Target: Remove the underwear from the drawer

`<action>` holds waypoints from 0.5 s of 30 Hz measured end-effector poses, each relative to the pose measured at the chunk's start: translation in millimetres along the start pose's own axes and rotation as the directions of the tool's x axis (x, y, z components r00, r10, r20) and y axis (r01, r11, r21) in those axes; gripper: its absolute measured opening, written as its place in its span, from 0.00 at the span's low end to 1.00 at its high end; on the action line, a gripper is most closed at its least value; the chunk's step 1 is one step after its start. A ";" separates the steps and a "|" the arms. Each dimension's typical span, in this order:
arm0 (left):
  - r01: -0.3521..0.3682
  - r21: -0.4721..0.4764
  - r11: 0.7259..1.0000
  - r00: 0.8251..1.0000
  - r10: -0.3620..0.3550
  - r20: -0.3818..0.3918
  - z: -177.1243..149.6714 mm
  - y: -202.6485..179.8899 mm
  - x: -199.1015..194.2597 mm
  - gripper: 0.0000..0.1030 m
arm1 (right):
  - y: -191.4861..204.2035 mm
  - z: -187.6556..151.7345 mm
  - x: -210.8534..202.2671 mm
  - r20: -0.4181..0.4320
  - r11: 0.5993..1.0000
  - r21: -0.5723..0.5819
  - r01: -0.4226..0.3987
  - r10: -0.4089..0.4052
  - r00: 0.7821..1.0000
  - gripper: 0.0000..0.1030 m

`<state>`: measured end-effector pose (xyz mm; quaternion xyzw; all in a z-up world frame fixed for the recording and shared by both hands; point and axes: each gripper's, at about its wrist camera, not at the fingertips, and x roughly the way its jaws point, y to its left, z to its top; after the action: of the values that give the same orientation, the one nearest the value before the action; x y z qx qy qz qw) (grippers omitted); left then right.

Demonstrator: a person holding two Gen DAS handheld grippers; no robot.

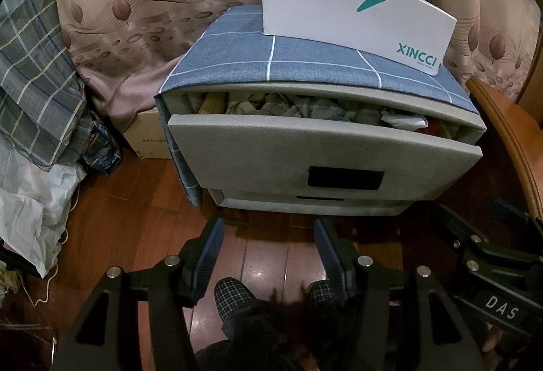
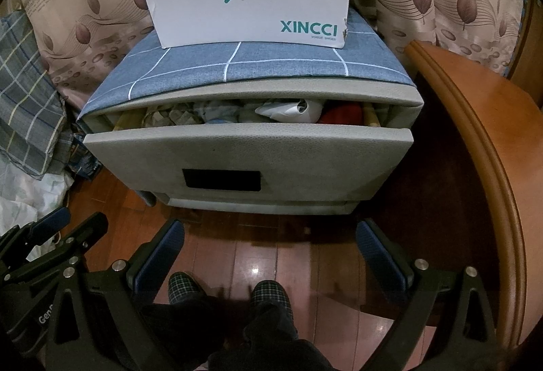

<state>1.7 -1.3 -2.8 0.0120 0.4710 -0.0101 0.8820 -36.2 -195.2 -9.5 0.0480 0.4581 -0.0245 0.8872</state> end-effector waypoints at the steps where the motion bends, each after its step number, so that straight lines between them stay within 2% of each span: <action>1: 0.001 0.001 1.000 1.000 -0.001 0.000 0.0 0.1 -0.2 0.55 | -0.2 0.1 0.0 0.000 1.000 0.000 0.000 0.000 1.000 0.97; 15: 0.002 -0.003 1.000 1.000 -0.002 0.002 0.5 0.2 0.0 0.55 | -0.3 1.1 1.1 0.000 1.000 0.005 -0.007 0.007 1.000 0.97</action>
<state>2.2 -1.1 -2.5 0.0100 0.4702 -0.0102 0.8825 -34.7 -195.7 -9.8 0.0518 0.4577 -0.0226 0.8873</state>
